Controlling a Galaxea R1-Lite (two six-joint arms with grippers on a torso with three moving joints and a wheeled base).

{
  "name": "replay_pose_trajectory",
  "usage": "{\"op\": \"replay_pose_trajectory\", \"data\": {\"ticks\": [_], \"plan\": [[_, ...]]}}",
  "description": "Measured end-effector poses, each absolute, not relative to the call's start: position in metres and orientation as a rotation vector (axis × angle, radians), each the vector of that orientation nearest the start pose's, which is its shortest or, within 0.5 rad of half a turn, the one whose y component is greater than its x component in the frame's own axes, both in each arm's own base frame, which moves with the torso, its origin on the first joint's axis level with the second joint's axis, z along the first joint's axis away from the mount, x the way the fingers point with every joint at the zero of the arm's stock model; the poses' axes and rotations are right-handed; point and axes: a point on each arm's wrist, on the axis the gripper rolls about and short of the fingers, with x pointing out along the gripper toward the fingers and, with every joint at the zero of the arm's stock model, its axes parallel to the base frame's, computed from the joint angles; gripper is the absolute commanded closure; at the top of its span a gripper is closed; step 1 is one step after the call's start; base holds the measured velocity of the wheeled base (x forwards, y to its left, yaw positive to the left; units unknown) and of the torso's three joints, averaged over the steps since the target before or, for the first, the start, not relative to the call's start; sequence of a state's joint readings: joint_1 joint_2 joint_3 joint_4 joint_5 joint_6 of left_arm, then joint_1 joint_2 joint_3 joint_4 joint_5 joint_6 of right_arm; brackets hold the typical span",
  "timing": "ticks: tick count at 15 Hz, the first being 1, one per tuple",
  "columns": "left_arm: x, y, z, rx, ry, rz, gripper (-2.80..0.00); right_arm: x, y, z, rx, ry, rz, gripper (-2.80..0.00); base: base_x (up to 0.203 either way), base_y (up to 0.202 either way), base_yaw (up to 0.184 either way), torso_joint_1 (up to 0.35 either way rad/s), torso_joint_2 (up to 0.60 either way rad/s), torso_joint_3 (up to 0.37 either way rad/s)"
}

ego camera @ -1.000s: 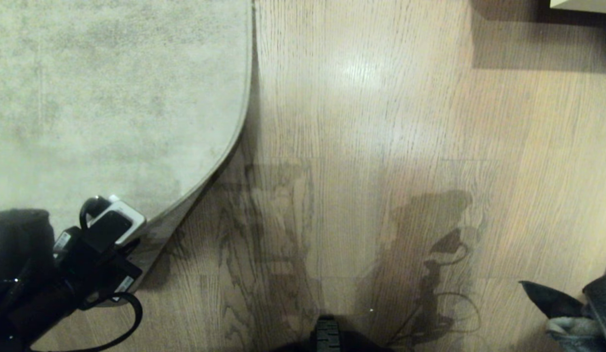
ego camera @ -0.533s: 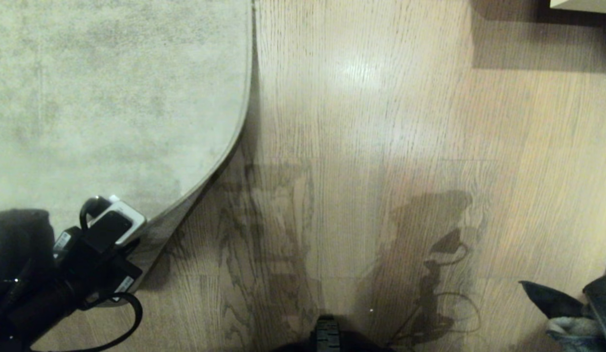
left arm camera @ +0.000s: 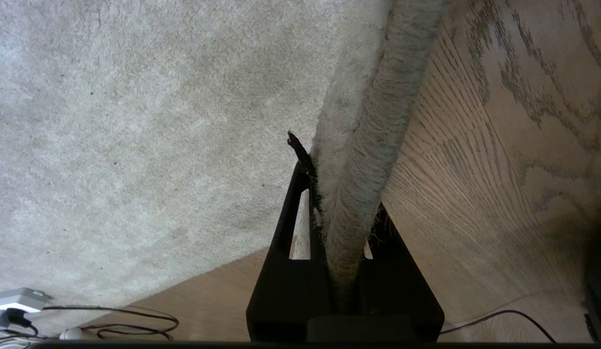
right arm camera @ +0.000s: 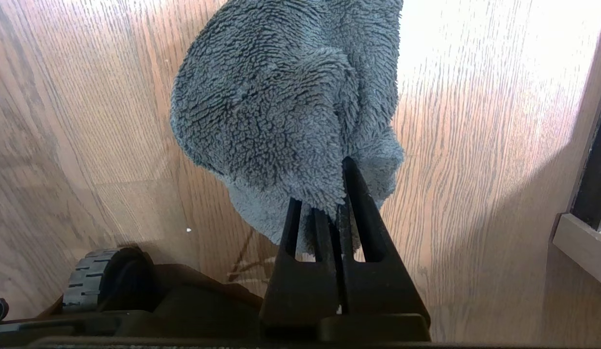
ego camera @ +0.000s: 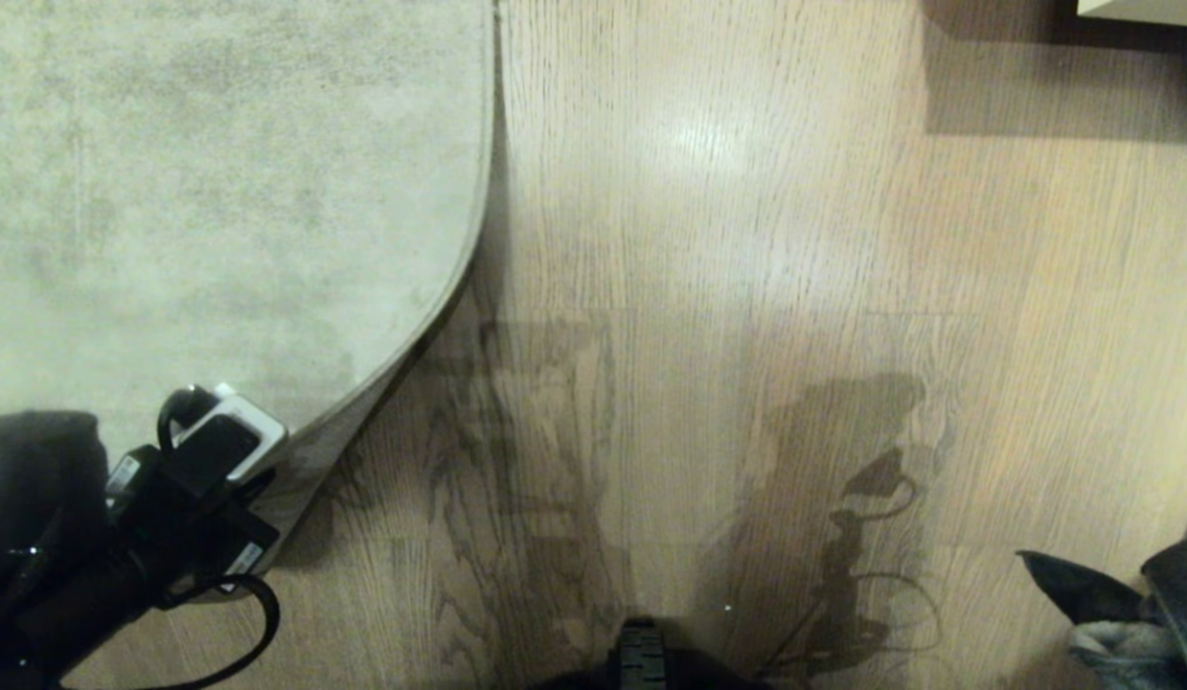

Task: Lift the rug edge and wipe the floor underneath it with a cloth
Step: Lift up the carpet

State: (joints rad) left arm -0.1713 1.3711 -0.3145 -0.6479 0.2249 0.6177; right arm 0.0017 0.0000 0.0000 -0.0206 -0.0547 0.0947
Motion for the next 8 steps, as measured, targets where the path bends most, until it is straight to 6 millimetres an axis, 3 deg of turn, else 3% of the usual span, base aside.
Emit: {"op": "replay_pose_trajectory", "data": {"ticks": [4, 8], "plan": [[0.1828, -0.0265, 0.1372, 0.690, 0.410, -0.074, 0.00, -0.0229, -0.0013, 0.0777, 0.096, -0.024, -0.052, 0.00, -0.001, 0.032, -0.003, 0.003, 0.00, 0.003], [0.1819, -0.0264, 0.1361, 0.689, 0.412, -0.077, 0.00, -0.0229, -0.0012, 0.0776, 0.096, -0.024, -0.054, 0.00, 0.000, 0.180, 0.001, 0.006, 0.00, 0.003]]}}
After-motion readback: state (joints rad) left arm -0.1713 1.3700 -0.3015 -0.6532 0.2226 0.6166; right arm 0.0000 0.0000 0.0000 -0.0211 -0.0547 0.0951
